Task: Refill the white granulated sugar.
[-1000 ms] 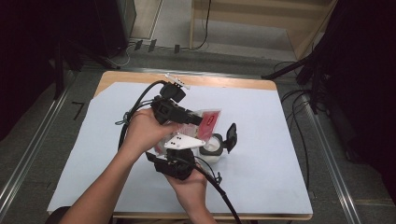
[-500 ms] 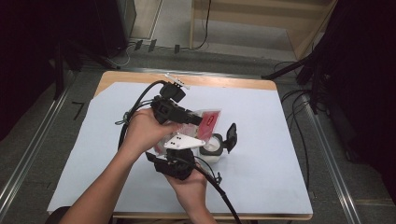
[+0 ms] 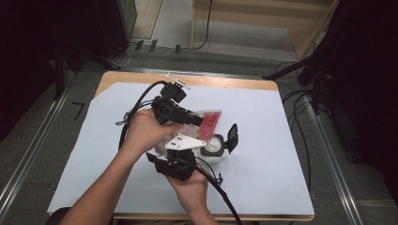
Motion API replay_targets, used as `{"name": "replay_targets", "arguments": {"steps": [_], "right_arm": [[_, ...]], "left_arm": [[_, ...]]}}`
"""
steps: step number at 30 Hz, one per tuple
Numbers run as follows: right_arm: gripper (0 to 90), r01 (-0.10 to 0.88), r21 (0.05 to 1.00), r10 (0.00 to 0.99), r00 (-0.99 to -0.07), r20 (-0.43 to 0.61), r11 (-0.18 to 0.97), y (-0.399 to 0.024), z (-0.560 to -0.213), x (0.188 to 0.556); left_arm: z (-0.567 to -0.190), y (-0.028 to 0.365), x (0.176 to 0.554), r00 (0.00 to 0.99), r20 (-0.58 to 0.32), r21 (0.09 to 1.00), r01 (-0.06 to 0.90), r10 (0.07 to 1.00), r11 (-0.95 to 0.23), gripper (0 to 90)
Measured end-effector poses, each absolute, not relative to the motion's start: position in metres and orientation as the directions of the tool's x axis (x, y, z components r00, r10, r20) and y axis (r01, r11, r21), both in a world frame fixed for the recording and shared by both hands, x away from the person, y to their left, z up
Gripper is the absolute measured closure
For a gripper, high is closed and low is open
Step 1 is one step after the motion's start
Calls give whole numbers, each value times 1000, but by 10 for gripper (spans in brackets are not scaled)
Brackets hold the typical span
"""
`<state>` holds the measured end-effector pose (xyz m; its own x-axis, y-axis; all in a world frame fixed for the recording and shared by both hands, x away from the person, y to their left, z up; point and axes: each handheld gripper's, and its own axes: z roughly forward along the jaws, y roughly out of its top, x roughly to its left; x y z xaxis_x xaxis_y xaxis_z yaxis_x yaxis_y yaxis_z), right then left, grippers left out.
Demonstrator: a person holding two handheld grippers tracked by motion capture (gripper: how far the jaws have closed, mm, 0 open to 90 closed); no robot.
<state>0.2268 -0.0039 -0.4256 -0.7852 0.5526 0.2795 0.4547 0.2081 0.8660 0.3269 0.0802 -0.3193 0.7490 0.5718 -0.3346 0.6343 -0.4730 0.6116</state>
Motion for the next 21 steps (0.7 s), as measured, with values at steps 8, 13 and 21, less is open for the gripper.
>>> {"name": "replay_targets", "arguments": {"steps": [8, 13, 21], "right_arm": [[639, 455, 866, 553, -785, 280, 207, -4, -425, 226], [639, 455, 866, 551, -786, 281, 207, -4, -425, 226], [639, 452, 867, 554, -786, 275, 211, -3, -425, 225]], "left_arm": [[-319, 80, 327, 748, -333, 607, 636, 575, -476, 696], [-319, 80, 327, 748, -335, 609, 636, 573, -474, 696], [-319, 81, 327, 747, -338, 608, 637, 572, -473, 698]]}}
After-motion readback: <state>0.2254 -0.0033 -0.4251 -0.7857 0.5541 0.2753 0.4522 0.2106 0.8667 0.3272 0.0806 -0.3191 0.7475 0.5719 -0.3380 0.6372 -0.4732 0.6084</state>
